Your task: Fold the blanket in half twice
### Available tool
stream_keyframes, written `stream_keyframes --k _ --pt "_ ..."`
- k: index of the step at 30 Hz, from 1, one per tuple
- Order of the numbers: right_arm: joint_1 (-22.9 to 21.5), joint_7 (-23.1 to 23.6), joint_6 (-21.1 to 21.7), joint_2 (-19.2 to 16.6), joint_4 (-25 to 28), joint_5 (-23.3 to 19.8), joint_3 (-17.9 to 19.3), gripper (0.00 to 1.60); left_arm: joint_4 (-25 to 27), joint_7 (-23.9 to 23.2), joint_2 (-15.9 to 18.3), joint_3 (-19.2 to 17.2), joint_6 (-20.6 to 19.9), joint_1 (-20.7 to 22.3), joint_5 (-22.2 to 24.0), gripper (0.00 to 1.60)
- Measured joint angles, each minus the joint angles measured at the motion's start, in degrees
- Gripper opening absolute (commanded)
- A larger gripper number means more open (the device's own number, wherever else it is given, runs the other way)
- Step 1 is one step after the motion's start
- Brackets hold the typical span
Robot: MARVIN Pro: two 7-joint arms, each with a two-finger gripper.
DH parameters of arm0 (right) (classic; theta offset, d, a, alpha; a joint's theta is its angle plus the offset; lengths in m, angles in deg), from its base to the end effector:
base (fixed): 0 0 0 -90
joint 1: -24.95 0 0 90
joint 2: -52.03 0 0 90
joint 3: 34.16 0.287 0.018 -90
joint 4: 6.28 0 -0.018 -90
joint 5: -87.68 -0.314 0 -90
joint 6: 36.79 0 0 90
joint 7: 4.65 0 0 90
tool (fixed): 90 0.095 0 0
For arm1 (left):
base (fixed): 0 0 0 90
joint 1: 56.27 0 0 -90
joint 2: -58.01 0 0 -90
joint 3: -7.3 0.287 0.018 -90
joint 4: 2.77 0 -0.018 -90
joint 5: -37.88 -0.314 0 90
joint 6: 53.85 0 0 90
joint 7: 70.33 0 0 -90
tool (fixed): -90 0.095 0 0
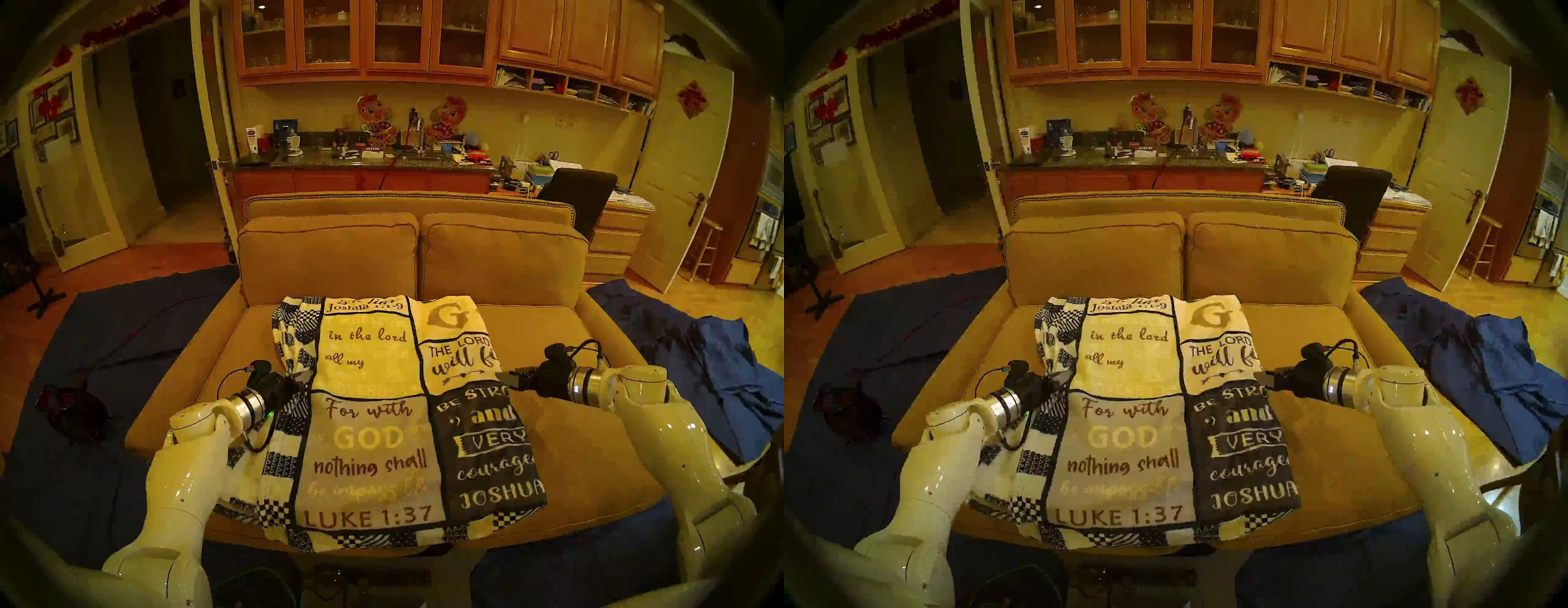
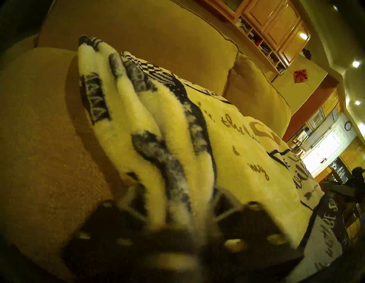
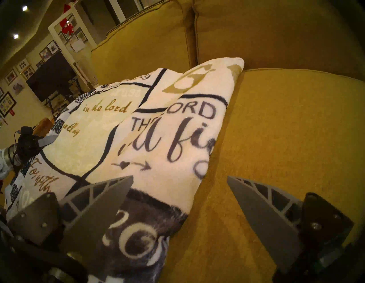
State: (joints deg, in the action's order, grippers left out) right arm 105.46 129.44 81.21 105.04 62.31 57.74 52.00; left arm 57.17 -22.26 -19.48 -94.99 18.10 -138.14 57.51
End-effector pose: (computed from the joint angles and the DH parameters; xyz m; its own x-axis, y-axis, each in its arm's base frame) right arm 0.4182 -0.1843 -0.3421 0.6240 0.0126 0.7813 0.4277 -0.8423 -0.3280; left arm 0.4102 0.1132 -0.4261 0.5262 0.3194 0.7881 -0.2594 -0.8224 0.5064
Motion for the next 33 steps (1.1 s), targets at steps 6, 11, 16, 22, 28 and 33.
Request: stream_keyframes --k 6,11,16,22,28,33 --pt "-3.5 0.6 0.8 0.3 -3.3 0.8 -1.4 1.60 -1.1 -0.9 0.4 0.3 0.7 0.5 0.0 0.00" --pt "-5.5 1.4 1.2 0.6 -5.8 1.6 -3.1 1.60 -1.7 -1.4 0.5 0.5 1.2 0.8 0.0 0.00" --pt "-7.0 2.3 1.2 1.0 -8.5 2.6 -4.7 1.60 -2.3 -2.0 0.7 0.5 1.6 1.0 0.0 0.00" --pt "-8.1 3.3 0.7 1.3 -10.4 3.2 -5.8 1.60 -2.9 -2.5 0.8 0.5 1.9 1.3 0.0 0.00" --pt "-8.8 4.5 0.1 1.7 -12.1 3.6 -6.7 1.60 -3.2 -2.7 0.9 0.5 1.8 1.5 0.0 0.00" --pt "-9.1 5.1 -0.4 2.3 -12.7 3.4 -7.2 1.60 -3.4 -2.8 1.0 0.6 1.8 1.6 -0.1 0.00"
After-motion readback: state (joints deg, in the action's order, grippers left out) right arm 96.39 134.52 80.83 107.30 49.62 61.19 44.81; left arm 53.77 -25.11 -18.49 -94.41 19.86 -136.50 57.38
